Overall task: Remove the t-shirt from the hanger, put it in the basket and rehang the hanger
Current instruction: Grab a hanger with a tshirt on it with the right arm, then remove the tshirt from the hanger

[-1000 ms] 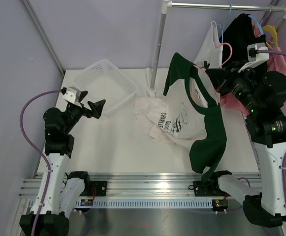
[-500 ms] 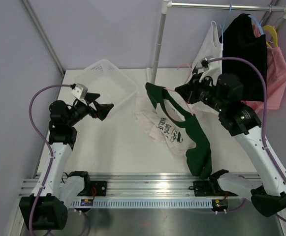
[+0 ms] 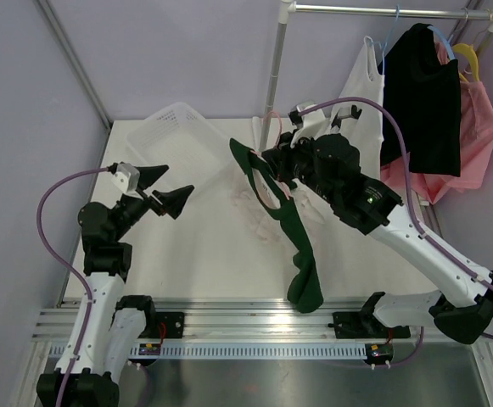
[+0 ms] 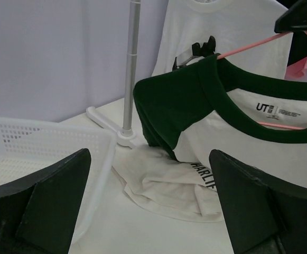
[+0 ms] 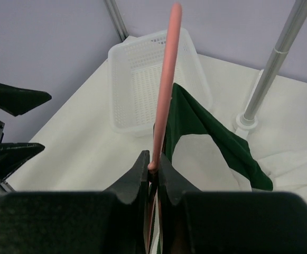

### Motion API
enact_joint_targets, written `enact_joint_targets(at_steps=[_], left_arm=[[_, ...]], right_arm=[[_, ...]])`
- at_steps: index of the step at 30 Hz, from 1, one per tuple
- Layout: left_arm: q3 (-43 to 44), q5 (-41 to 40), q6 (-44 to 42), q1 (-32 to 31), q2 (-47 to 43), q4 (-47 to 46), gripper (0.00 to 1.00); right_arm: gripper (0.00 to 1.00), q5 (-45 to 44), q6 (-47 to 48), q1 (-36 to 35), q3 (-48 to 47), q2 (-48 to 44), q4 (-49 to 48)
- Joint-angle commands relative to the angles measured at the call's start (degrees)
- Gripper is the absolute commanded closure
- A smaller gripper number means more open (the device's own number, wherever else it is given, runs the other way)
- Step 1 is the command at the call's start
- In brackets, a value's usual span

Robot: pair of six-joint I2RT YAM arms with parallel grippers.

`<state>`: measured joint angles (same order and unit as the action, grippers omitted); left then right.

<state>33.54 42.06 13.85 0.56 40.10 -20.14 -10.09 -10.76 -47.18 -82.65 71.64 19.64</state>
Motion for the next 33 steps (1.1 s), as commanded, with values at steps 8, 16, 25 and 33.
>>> enact_joint_targets(at_steps=[8,16,25,33], left_arm=[[-1.9,-6.6,-3.2,-5.2,-0.5,-6.0,0.01],[-0.7,-10.5,-5.6,-5.5,2.5,-4.2,0.01],[0.9,-10.0,-6.0,-5.9,6.6,-2.9,0.01],[1.5,-9.8,-6.7,-6.3,8.8,-2.8,0.05]], right_arm=[[1.00,-10.7,3.4,-10.2,-1.8,3.6,-14.2],[1.00,-12.7,5.2,-14.4,-5.4,10.6,-17.4],[1.00,-19.3,8.2,-18.5,-9.7,16.7,-19.0],[1.00,-20.1,9.7,-19.5,-12.9,20.1,-18.4]])
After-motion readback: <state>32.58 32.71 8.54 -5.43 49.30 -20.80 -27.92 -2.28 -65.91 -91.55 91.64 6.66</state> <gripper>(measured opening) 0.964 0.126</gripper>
